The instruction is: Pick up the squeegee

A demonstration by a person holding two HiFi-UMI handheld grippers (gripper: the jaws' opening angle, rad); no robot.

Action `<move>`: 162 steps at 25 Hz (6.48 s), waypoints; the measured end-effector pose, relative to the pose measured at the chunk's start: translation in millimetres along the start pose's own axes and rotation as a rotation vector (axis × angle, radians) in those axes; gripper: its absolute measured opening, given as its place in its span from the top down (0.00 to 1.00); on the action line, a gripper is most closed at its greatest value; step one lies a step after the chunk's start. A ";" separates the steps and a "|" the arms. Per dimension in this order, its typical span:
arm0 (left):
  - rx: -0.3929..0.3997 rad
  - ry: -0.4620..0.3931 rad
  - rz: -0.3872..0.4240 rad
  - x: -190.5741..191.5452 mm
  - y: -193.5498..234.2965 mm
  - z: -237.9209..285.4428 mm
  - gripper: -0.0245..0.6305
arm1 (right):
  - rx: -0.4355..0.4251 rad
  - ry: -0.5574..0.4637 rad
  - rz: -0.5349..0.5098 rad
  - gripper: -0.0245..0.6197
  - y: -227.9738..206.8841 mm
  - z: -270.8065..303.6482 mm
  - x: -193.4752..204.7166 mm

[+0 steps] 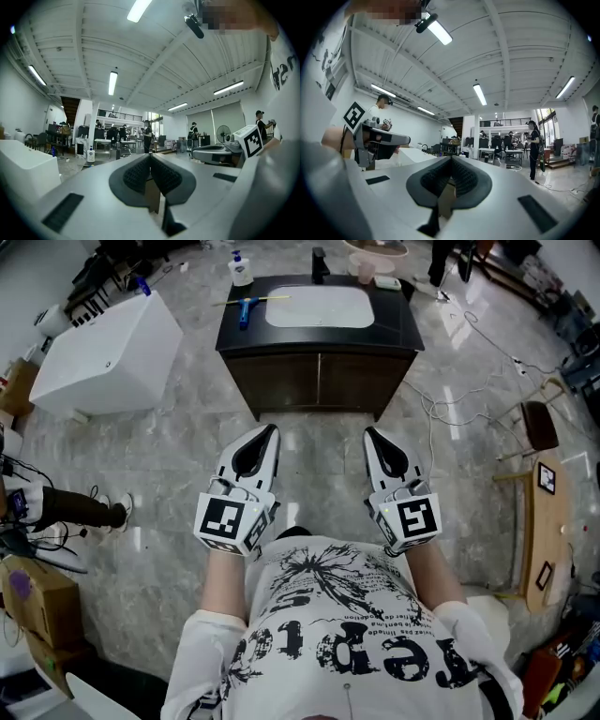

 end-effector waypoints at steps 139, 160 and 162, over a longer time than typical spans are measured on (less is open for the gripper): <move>-0.270 0.072 0.084 63.5 574.1 478.6 0.74 | 0.039 0.059 -0.031 0.94 -197.2 688.1 139.1; -0.212 0.030 0.127 49.5 558.4 468.4 0.74 | 0.014 -0.012 -0.036 0.94 -189.7 681.5 112.4; -0.219 0.033 0.114 52.7 559.1 467.6 0.74 | 0.002 -0.009 -0.038 0.94 -188.3 681.2 113.7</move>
Point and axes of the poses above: the fingertips, and each gripper's own axes: z forward along the fingers, y to its left, x out of its underside, the point moved 7 cm from there along -z, backward along the fingers, and after that the axes turned 9 degrees about -y, right-handed, at the moved point
